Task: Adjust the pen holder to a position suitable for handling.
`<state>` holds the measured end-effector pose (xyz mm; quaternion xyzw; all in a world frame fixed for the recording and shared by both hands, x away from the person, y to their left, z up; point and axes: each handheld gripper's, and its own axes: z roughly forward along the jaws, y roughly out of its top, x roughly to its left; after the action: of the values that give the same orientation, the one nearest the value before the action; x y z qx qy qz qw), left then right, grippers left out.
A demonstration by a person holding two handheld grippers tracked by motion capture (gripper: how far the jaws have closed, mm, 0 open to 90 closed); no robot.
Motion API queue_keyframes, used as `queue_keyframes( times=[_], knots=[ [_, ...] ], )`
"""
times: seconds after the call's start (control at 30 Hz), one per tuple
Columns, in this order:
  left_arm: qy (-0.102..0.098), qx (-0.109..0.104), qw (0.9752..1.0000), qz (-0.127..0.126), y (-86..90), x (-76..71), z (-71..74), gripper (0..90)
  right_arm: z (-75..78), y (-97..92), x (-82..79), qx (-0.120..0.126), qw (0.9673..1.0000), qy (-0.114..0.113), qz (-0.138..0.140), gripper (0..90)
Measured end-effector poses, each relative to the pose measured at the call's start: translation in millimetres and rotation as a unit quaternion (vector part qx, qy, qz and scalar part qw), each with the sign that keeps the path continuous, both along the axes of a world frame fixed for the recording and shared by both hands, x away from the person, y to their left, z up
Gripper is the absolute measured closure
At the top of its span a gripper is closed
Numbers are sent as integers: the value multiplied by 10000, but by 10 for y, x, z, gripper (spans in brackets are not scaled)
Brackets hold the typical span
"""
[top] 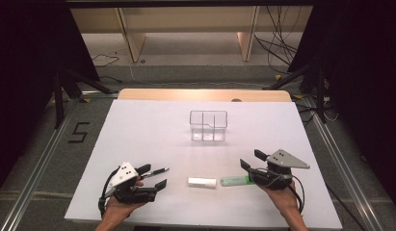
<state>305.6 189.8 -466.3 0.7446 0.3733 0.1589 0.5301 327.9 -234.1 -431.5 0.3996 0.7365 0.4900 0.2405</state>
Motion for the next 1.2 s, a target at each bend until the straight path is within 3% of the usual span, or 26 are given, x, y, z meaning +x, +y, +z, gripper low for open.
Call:
queue_keyframes(
  times=[0.2, 0.33, 0.4, 0.77, 0.87, 0.97, 1.2],
  knots=[
    [3, 20, 10000, -20, -8, -1, -3, 163, 25, -29, 192, 27, 9998, 92, -182, 487],
    [6, 37, 10000, -28, -12, 0, -5, 162, 32, -56, 375, 89, 9993, 146, -345, 629],
    [14, 54, 10000, -29, -13, 0, -6, 163, 30, -59, 413, 71, 9991, 172, -372, 653],
    [-5, 68, 10000, -18, -15, 0, -4, 163, -91, -9, 858, 6, 9965, 514, -654, 891],
    [-6, 71, 10000, -22, -15, -1, -3, 163, -101, 45, 925, -100, 9963, 531, -668, 900],
    [-5, 41, 10000, -37, -12, 1, -3, 163, -131, 182, 1094, -353, 9952, 609, -680, 900],
    [-7, 41, 10000, -52, -15, -2, -2, 163, -193, 348, 1326, -375, 9938, 761, -720, 900]
  ],
)
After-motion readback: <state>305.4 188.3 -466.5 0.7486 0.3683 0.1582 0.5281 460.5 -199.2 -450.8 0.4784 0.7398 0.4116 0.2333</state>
